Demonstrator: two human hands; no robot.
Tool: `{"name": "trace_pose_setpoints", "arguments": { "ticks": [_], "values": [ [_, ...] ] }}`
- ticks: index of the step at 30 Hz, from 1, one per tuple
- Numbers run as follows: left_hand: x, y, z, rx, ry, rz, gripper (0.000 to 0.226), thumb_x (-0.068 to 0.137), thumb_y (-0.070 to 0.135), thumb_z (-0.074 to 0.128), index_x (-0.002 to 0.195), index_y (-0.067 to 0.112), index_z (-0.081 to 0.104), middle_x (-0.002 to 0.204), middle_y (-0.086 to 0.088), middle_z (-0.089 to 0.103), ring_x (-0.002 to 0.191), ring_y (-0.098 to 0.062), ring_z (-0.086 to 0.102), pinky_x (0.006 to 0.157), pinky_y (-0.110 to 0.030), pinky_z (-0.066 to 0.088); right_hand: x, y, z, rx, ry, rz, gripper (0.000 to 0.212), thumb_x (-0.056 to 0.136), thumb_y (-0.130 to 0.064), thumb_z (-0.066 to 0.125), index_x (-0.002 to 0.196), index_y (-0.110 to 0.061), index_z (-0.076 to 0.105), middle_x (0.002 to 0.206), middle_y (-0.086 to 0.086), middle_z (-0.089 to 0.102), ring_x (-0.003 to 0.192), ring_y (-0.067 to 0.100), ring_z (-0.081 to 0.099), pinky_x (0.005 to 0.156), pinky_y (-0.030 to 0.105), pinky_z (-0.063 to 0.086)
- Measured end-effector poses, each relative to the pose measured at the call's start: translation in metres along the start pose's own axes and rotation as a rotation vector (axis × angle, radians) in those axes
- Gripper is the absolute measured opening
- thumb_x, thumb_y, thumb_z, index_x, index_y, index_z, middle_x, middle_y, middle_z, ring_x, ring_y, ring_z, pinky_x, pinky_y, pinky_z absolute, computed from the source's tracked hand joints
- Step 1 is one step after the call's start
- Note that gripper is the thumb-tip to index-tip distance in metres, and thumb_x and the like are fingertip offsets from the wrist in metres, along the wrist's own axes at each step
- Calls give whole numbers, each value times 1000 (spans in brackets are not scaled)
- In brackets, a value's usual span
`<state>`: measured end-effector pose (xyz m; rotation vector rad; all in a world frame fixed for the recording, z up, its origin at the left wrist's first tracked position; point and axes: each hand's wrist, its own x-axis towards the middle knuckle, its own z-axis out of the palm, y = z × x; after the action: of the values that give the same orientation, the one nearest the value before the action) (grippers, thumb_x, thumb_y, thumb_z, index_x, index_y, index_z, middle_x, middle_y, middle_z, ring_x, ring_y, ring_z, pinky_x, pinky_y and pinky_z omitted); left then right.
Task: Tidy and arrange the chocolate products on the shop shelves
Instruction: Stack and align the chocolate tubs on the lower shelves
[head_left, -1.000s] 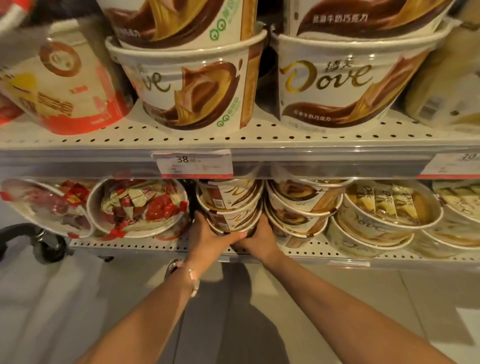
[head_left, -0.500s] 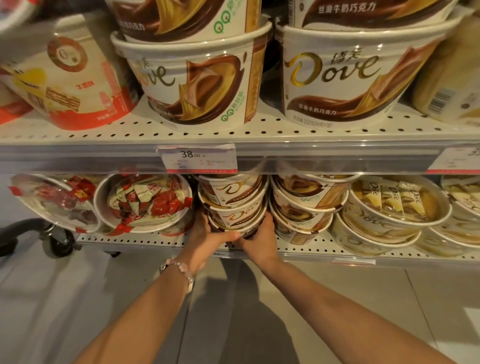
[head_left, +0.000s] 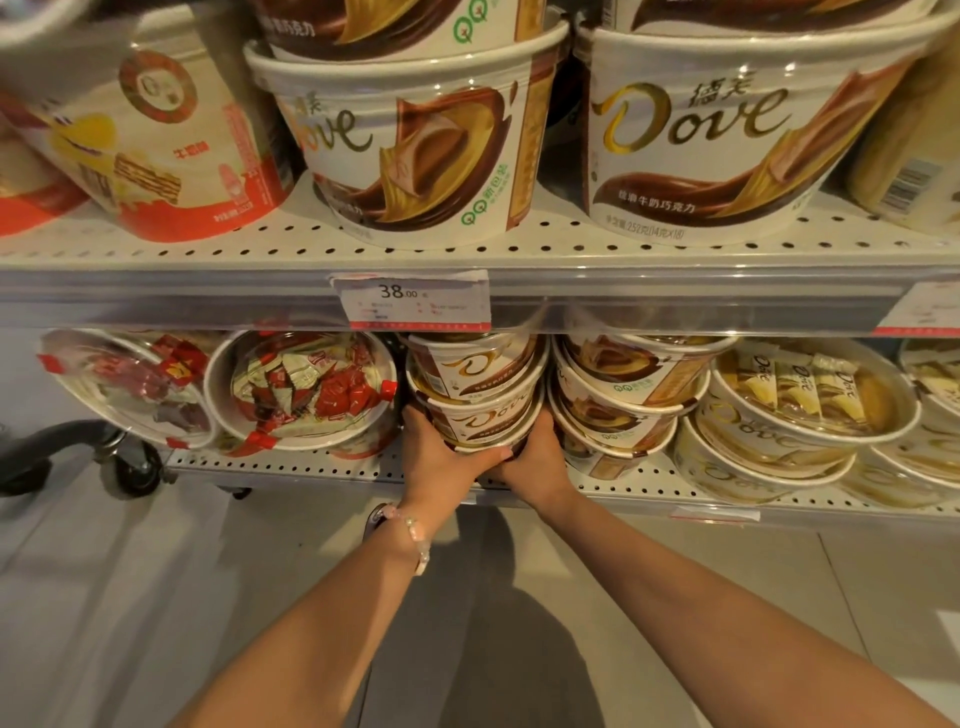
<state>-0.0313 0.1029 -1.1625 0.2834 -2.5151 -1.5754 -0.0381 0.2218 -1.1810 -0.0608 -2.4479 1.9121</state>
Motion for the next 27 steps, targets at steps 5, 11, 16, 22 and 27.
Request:
{"name": "trace_pose_setpoints", "arguments": {
  "ticks": [5, 11, 16, 22, 27],
  "values": [
    [7, -3, -14, 66, -80, 58, 103, 43, 36, 91, 130, 19, 38, 121, 14, 43, 110, -2, 42, 90, -18, 33, -13, -3, 10, 55, 75, 19, 97, 57, -8, 87, 135, -8, 30, 135, 6, 47, 127, 19, 45, 107, 36, 39],
    [15, -12, -28, -43, -208, -39, 98, 47, 23, 91, 126, 26, 34, 126, 10, 48, 121, -10, 47, 100, -29, 39, -27, 3, 18, 40, 97, 2, 101, 65, -7, 82, 144, -13, 20, 131, -13, 33, 124, -2, 30, 95, -7, 18],
    [4, -4, -30, -71, -226, -51, 93, 52, 30, 88, 121, 49, 29, 113, 35, 42, 111, 11, 45, 88, -9, 36, -19, 4, 8, -16, 96, 25, 94, 63, -9, 83, 139, -10, 28, 131, -3, 43, 122, 6, 38, 98, 10, 27],
    [-5, 8, -14, -122, -9, -98, 100, 46, 23, 91, 130, 12, 38, 128, -3, 54, 121, -17, 49, 103, -40, 41, -1, -5, 0, -9, -38, -45, 97, 52, -12, 90, 133, -5, 35, 134, 9, 49, 128, 21, 45, 107, 38, 39],
    [-8, 8, -12, -105, 44, -120, 82, 48, 20, 91, 116, 9, 46, 114, -5, 60, 108, -19, 57, 95, -41, 47, -5, 0, -3, 12, -35, 1, 103, 54, -12, 89, 137, -13, 27, 126, -9, 42, 123, 8, 40, 97, 12, 32]
  ]
}}
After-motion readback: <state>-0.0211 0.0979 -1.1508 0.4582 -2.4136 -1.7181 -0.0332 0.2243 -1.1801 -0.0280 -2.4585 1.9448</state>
